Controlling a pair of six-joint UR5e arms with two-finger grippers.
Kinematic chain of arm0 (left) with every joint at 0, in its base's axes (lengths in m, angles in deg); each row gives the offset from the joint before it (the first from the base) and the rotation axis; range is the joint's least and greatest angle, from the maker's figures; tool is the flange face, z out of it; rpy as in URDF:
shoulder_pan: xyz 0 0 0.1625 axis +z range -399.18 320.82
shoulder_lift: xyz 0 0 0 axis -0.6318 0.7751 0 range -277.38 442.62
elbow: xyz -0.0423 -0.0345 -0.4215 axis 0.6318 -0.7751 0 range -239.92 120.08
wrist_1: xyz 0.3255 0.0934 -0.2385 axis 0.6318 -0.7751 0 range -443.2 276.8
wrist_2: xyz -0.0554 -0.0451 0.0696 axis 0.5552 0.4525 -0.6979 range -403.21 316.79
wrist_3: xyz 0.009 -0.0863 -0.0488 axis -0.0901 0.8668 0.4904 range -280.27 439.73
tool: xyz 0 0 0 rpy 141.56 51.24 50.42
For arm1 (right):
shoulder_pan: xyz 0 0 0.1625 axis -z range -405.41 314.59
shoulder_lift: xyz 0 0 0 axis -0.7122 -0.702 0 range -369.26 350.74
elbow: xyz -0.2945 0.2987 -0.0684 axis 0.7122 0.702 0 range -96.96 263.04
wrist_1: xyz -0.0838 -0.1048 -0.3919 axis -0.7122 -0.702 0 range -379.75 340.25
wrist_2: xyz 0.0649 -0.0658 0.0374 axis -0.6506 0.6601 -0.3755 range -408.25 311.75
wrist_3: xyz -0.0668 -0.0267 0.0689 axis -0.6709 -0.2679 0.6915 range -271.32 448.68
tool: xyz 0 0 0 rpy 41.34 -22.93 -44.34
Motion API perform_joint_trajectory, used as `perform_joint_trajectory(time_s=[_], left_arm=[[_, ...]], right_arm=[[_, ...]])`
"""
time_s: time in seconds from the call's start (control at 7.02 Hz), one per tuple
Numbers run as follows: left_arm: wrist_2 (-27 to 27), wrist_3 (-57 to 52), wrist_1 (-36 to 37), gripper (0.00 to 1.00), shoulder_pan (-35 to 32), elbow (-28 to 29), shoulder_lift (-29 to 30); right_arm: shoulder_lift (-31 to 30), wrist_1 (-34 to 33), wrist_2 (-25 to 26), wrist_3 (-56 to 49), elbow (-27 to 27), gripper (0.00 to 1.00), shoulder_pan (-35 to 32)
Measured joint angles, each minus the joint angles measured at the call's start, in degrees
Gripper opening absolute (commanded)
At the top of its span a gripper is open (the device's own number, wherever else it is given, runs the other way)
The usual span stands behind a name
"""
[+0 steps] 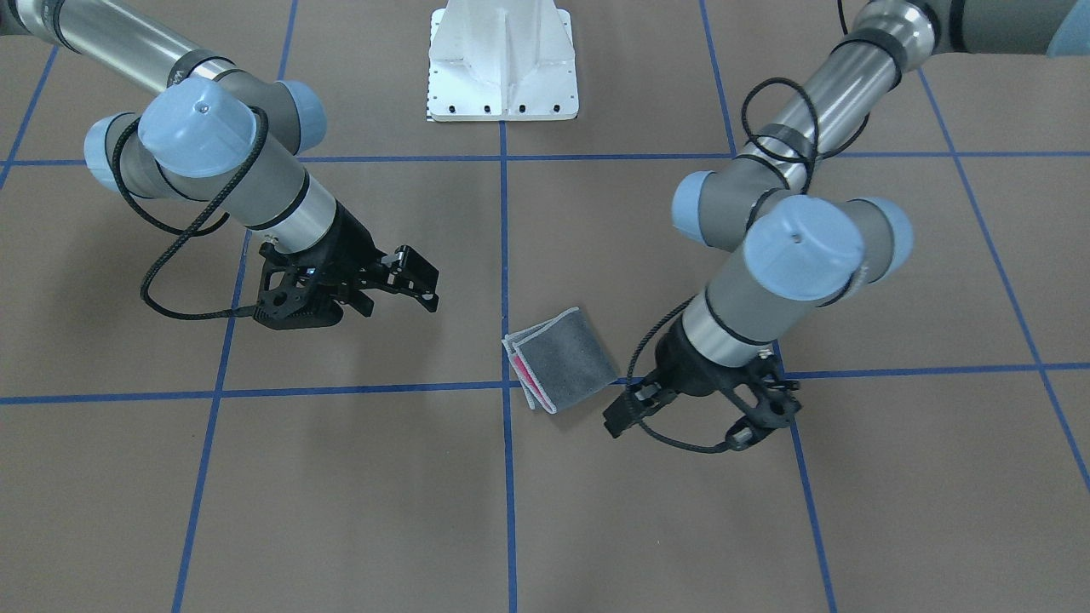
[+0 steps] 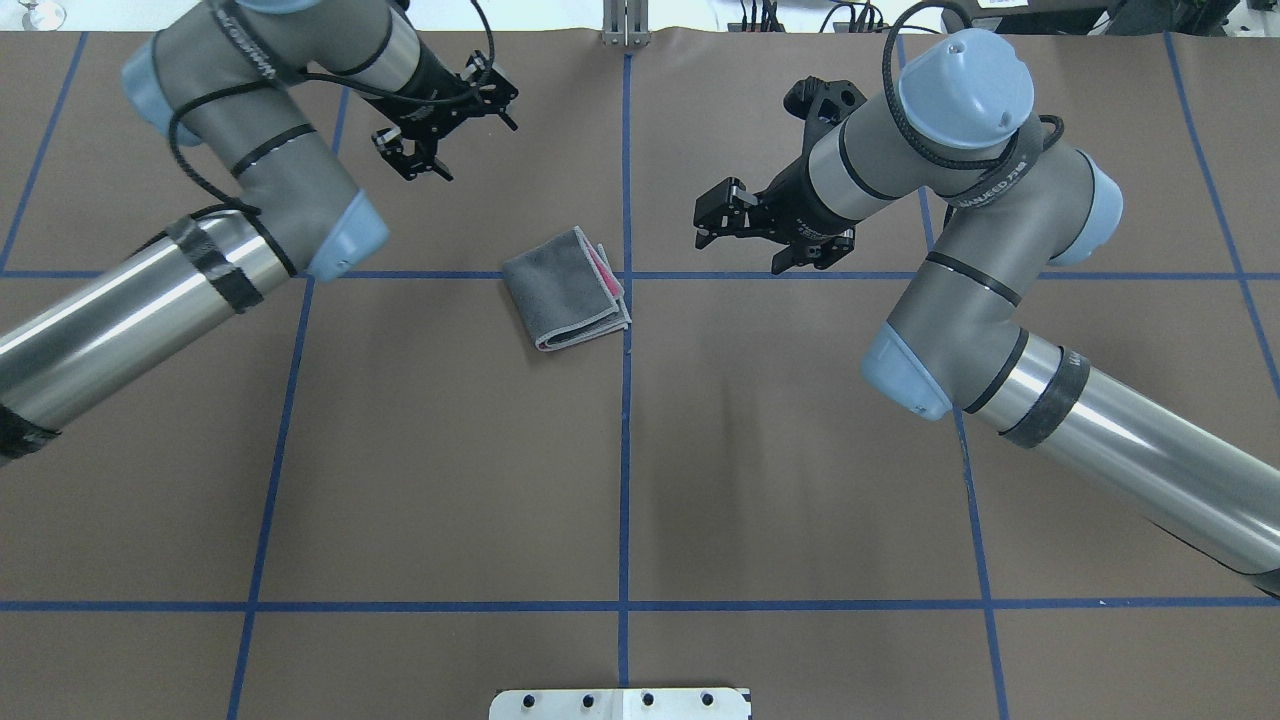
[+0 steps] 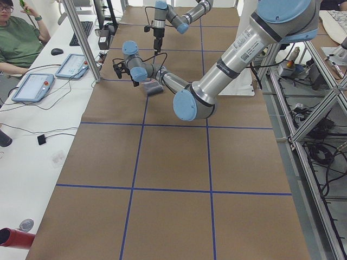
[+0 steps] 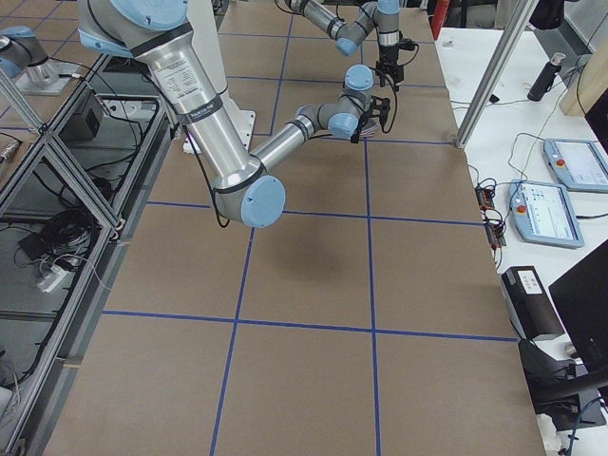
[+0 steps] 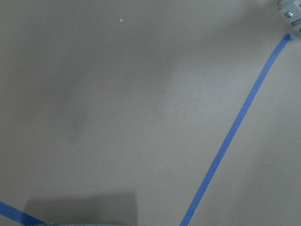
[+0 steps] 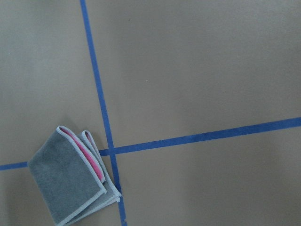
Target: Fold towel twice with both arms
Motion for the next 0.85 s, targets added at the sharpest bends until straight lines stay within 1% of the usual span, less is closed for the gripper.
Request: perform_joint_trajectory(time_s=[0.28, 0.43, 0.57, 0.71, 0.85], left_arm=[[3.95, -11.53, -0.01, 1.0, -6.22, -6.87, -9.41], [4.86, -20.15, 0.59, 1.0, -9.77, -9.87, -14.88], [4.87, -31.51, 3.11, 1.0, -13.8, -11.89, -19.83], [3.16, -44.12, 7.25, 1.0, -17.76, -13.25, -23.65], [-0.81, -55.62, 11.88, 1.0, -20.63, -14.54, -26.92]], right_arm=[[0.48, 1.55, 1.48, -3.68, 0.63, 1.0, 1.0], [0.36, 0.65, 1.44, -5.46, 0.65, 1.0, 0.62], [0.21, -3.09, 1.18, -7.95, 0.01, 1.0, -0.52], [0.12, -10.89, 1.0, -13.0, -2.06, 1.0, -2.2], [0.01, -22.37, 0.95, -20.57, -5.47, 1.0, -4.51]])
